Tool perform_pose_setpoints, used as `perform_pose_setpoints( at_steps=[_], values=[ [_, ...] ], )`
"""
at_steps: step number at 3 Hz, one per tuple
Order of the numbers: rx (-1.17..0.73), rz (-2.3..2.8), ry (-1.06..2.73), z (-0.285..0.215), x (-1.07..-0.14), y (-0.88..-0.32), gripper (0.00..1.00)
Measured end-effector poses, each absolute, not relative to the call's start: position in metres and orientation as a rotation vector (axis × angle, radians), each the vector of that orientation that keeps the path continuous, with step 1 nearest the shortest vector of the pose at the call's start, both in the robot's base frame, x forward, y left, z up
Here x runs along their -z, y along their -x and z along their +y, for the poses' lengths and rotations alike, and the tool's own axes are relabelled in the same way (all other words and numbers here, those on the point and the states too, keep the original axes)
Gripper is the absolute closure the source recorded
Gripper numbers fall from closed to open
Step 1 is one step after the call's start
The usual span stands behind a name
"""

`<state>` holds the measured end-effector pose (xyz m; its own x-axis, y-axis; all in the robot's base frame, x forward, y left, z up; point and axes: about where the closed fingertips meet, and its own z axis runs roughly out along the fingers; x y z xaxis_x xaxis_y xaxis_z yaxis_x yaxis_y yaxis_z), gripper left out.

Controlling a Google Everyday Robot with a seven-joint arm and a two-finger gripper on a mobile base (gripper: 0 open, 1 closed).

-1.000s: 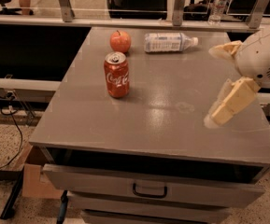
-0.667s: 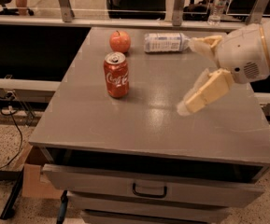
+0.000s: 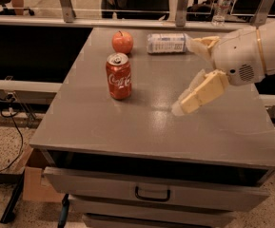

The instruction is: Pick coke can

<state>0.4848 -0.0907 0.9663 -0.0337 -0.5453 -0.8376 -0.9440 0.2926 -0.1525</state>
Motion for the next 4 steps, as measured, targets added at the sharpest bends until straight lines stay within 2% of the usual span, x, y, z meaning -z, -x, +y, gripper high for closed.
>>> perform_pose_setpoints(
  at_steps=[4],
  values=[
    [-0.809,1.577,1.26,0.0,-0.912,-0.573,0.0]
  ],
)
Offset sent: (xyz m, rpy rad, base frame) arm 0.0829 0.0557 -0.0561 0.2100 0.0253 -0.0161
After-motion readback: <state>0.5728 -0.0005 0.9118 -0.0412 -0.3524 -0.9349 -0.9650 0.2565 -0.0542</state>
